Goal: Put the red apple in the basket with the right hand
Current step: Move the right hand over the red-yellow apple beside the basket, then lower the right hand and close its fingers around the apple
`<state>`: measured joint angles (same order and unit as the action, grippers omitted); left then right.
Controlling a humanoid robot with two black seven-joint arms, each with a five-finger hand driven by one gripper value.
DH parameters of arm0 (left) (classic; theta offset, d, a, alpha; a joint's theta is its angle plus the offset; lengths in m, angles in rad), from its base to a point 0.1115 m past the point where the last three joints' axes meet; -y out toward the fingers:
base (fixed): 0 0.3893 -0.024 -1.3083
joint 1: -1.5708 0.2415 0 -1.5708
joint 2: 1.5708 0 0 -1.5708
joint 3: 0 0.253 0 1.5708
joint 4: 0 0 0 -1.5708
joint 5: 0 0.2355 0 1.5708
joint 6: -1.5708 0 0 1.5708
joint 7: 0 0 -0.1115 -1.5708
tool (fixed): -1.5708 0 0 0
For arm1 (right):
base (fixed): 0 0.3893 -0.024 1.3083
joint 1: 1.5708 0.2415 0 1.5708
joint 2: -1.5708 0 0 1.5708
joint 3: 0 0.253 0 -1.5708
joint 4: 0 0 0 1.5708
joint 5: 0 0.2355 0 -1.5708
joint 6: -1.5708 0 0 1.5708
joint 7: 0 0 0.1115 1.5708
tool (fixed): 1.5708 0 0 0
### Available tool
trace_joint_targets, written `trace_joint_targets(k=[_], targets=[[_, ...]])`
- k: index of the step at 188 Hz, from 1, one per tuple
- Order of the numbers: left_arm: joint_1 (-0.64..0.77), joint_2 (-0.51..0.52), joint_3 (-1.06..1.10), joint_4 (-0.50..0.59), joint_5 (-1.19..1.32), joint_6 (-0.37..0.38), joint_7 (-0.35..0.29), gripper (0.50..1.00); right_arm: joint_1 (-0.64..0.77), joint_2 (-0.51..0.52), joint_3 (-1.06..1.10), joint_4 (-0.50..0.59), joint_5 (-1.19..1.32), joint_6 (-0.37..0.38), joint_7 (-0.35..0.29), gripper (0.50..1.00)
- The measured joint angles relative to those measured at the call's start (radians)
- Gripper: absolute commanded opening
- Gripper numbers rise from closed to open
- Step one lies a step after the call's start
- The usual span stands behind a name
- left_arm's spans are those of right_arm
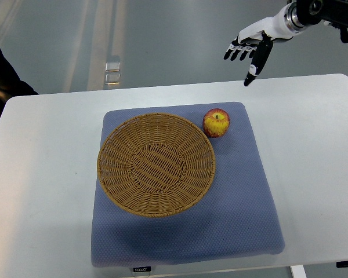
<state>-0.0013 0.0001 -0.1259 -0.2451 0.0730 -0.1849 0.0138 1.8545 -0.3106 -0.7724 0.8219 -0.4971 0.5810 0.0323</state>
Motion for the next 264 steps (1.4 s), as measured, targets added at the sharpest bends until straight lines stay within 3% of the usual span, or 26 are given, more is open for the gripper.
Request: trace_joint_targets(k=[22,47,107,223,264], targets=[[0.000,0.000,0.000,-0.002,0.000,0.001,0.000,1.000,0.027,0.057,-0.031,0.039,-0.012,-0.016,-0.033,0.921],[0.000,0.000,0.000,0.002,-0.002,0.001,0.000,1.000,0.001,0.121,-0.032,0.039,-0.010,-0.093,-0.039,0.919],[0.000,0.000,-0.001,0.006,-0.003,0.001,0.000,1.000,-0.159,0.218,-0.038,-0.042,-0.014,-0.260,-0.032,0.915],[0.000,0.000,-0.001,0.009,-0.003,0.003,0.000,1.000,-0.311,0.265,-0.050,-0.146,-0.026,-0.295,-0.026,0.909],[0.000,0.000,-0.001,0.009,-0.003,0.004,0.000,1.000,-0.341,0.266,-0.048,-0.156,-0.026,-0.318,-0.025,0.874]])
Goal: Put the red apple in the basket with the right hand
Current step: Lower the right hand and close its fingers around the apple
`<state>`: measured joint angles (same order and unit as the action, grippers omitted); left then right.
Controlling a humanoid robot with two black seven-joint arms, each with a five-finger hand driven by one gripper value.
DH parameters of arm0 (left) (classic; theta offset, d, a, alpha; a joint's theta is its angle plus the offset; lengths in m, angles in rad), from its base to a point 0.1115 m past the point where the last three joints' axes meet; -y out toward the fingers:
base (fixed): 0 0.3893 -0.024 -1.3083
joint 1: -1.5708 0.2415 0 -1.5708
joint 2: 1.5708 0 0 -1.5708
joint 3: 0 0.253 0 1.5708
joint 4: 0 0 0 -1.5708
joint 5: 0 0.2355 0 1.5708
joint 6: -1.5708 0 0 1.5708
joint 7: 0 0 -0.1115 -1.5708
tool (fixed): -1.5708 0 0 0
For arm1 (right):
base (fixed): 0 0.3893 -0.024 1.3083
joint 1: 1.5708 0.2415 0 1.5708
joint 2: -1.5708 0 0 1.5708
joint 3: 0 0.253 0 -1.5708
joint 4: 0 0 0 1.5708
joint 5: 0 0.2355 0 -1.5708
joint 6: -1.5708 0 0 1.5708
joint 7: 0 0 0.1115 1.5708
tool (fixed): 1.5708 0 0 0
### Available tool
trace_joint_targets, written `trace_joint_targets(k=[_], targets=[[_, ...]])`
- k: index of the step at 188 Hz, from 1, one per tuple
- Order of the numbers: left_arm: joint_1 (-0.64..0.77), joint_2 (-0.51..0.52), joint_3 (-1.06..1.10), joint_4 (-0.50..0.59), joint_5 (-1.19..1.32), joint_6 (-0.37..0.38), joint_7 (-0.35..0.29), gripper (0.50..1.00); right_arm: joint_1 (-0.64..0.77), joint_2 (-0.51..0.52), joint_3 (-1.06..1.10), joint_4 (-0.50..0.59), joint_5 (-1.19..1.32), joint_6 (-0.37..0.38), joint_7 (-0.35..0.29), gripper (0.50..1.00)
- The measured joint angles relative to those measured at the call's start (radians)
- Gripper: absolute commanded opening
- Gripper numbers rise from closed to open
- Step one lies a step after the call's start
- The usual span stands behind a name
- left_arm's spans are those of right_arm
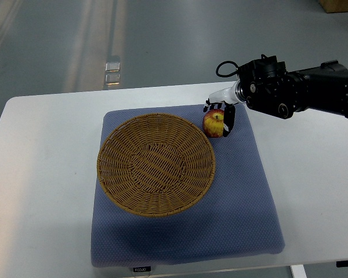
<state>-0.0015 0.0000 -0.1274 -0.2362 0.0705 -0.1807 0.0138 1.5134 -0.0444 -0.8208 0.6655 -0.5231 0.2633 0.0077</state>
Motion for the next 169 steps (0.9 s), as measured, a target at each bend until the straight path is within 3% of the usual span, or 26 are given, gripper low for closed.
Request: trace_joint_targets(k=[79,80,88,97,98,115,146,169], targets=[[0.000,0.000,-0.002,0.000,0.000,0.003,0.000,1.000,-0.030,0.021,0.002,-0.033,-0.006,-0.017,0.014,0.821],[0.000,0.000,-0.002,0.000,0.000,0.003,0.000,1.000,-0.030,0.021,0.002,-0.033,-0.006,-0.017,0.014,0.779],[0.000,0.000,-0.002,0.000,0.000,0.003,0.000,1.000,-0.031,0.021,0.002,-0.034,-0.006,-0.019,0.014,0.736],[0.000,0.000,-0.002,0.000,0.000,0.003,0.000,1.000,-0.032,0.021,0.002,-0.035,-0.006,-0.020,0.014,0.735],[0.000,0.000,-0.002,0.000,0.000,0.003,0.000,1.000,-0.033,0.021,0.002,-0.035,-0.007,-0.021,0.014,0.667],[0.000,0.000,-0.002,0.000,0.000,0.003,0.000,1.000,-0.035,0.021,0.000,-0.037,-0.014,-0.024,0.021,0.625],[0.000,0.000,-0.003,0.000,0.000,0.003,0.000,1.000,-0.028,0.014,-0.004,-0.037,-0.037,-0.019,0.033,0.617],[0.000,0.000,-0.003,0.000,0.000,0.003,0.000,1.000,0.028,-0.022,-0.008,-0.026,-0.046,0.038,0.037,0.613]])
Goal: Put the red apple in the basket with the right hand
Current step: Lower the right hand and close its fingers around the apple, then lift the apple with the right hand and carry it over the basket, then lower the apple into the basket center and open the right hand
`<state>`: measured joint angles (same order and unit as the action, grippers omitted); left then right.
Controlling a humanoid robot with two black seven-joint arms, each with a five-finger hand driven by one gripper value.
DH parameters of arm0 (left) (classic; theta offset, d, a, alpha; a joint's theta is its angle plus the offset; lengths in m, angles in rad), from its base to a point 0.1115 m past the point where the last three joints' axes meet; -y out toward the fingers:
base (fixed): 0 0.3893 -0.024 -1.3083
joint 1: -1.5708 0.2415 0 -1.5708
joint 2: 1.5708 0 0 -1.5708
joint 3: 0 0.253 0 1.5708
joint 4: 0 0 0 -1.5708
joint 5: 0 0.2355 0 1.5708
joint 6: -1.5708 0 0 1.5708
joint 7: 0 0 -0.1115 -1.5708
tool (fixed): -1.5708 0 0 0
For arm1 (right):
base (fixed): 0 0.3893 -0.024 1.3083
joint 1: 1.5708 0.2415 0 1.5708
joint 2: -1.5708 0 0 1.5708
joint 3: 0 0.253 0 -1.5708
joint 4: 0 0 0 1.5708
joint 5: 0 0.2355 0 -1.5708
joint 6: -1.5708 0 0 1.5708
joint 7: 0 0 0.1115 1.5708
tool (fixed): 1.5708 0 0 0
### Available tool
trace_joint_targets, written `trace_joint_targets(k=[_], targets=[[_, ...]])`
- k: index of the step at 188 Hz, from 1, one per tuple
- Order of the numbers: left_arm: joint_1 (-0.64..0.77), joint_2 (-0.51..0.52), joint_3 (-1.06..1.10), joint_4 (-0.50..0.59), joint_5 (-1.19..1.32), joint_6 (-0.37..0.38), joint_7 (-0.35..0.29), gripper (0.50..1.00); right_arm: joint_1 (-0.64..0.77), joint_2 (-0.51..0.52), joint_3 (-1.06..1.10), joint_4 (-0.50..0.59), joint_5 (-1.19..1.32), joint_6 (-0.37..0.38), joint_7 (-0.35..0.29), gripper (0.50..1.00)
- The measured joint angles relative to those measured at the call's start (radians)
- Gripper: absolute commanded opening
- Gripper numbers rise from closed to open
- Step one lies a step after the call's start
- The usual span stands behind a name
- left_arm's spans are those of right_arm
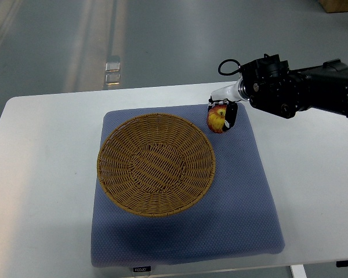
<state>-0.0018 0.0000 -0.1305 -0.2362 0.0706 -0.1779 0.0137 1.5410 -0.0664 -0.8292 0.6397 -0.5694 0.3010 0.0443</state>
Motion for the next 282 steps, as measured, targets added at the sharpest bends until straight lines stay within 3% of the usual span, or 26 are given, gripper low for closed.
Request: trace_joint_targets(k=[30,56,96,128,176,282], targets=[[0.000,0.000,0.002,-0.001,0.000,0.000,0.000,1.000,0.153,-0.086,-0.003,0.049,-0.013,0.121,0.008,0.615],[0.000,0.000,0.005,-0.005,0.000,0.000,0.000,1.000,0.349,-0.176,-0.003,0.209,-0.013,0.203,0.009,0.615],[0.000,0.000,0.005,-0.009,0.000,-0.001,0.000,1.000,0.546,-0.228,-0.003,0.404,-0.010,0.230,0.005,0.615],[0.000,0.000,0.006,-0.005,0.000,-0.002,0.000,1.000,0.573,-0.170,0.013,0.431,0.002,0.204,0.012,0.613],[0.000,0.000,0.006,-0.003,0.000,-0.001,0.000,1.000,0.518,0.049,0.060,0.442,0.054,0.061,0.060,0.615],[0.000,0.000,0.005,0.000,0.000,0.004,0.000,1.000,0.320,0.066,0.064,0.407,0.090,-0.042,0.063,0.615]])
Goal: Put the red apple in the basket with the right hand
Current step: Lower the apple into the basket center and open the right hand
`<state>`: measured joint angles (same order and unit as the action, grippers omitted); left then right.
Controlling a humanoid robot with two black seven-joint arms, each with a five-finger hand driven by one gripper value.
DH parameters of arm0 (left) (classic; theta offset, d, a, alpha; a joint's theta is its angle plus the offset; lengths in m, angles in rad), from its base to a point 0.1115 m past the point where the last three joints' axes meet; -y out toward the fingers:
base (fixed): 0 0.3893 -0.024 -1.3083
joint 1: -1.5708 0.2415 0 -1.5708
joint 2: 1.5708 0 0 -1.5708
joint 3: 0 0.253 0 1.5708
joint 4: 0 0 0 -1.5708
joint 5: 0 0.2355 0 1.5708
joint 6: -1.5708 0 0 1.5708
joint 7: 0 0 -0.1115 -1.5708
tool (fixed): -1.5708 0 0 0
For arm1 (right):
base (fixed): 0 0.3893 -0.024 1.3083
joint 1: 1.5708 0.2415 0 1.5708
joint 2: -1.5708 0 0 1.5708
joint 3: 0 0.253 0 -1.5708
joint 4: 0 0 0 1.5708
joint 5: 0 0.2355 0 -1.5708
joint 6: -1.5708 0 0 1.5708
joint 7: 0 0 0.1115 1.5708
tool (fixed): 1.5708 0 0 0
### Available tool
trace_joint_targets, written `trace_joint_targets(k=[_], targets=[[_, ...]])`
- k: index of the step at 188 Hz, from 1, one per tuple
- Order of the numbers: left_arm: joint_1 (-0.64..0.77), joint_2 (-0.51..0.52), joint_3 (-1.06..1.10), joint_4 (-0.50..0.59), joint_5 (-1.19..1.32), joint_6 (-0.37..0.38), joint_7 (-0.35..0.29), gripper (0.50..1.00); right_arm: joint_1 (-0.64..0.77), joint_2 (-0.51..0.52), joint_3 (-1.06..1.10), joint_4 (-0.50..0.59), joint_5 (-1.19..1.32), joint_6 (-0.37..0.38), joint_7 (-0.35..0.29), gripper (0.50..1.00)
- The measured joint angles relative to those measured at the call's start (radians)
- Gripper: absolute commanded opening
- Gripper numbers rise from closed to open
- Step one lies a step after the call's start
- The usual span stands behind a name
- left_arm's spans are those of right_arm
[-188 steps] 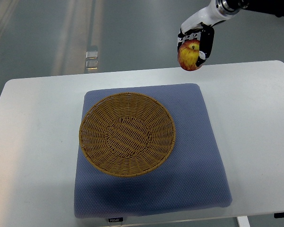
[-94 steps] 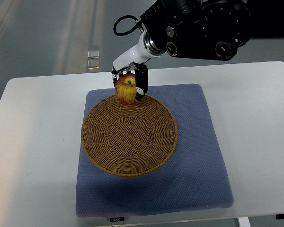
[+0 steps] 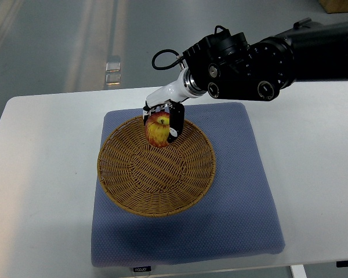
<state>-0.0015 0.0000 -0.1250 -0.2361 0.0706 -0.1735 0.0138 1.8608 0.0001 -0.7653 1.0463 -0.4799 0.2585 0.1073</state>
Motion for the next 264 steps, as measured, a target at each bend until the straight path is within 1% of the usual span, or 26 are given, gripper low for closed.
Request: trace_joint_targets(k=[41,107,140,181,190,222,225,226,227,228,237,238,258,259,264], targets=[[0.000,0.000,0.002,0.000,0.000,0.003,0.000,1.000,-0.063,0.000,0.044,0.013,0.002,-0.028,0.004,0.615],[0.000,0.000,0.002,0.000,0.000,0.004,0.000,1.000,-0.160,0.000,0.065,0.021,0.000,-0.127,0.038,0.625],[0.000,0.000,0.002,0.000,0.000,0.005,0.000,1.000,-0.185,0.000,0.065,0.021,-0.006,-0.140,0.047,0.627],[0.000,0.000,0.001,0.000,0.000,0.005,0.001,1.000,-0.207,0.000,0.066,0.019,-0.012,-0.156,0.060,0.643],[0.000,0.000,0.001,0.000,0.000,0.005,0.001,1.000,-0.210,0.000,0.066,0.018,-0.012,-0.157,0.061,0.662],[0.000,0.000,0.001,0.000,0.000,0.005,0.000,1.000,-0.215,0.000,0.065,0.011,-0.012,-0.159,0.065,0.688],[0.000,0.000,0.001,0.000,0.000,0.005,0.000,1.000,-0.215,0.000,0.065,0.010,-0.013,-0.159,0.065,0.703],[0.000,0.000,0.001,0.000,0.000,0.005,0.000,1.000,-0.216,0.000,0.065,0.010,-0.013,-0.159,0.065,0.717],[0.000,0.000,0.001,0.000,0.000,0.005,0.000,1.000,-0.216,0.000,0.065,0.010,-0.013,-0.159,0.065,0.717],[0.000,0.000,0.001,0.000,0.000,0.005,0.000,1.000,-0.216,0.000,0.065,0.010,-0.013,-0.159,0.065,0.729],[0.000,0.000,0.001,0.000,0.000,0.005,0.000,1.000,-0.217,0.000,0.064,0.008,-0.014,-0.159,0.065,0.729],[0.000,0.000,0.001,0.000,0.000,0.005,0.000,1.000,-0.217,0.000,0.064,0.008,-0.014,-0.159,0.065,0.752],[0.000,0.000,0.001,0.000,0.000,0.005,0.000,1.000,-0.221,0.000,0.064,0.006,-0.015,-0.159,0.065,0.754],[0.000,0.000,0.001,0.000,0.000,0.005,0.000,1.000,-0.222,0.000,0.064,0.006,-0.015,-0.159,0.065,0.768],[0.000,0.000,0.001,0.000,0.000,0.005,0.000,1.000,-0.223,0.000,0.064,0.006,-0.015,-0.159,0.065,0.778]])
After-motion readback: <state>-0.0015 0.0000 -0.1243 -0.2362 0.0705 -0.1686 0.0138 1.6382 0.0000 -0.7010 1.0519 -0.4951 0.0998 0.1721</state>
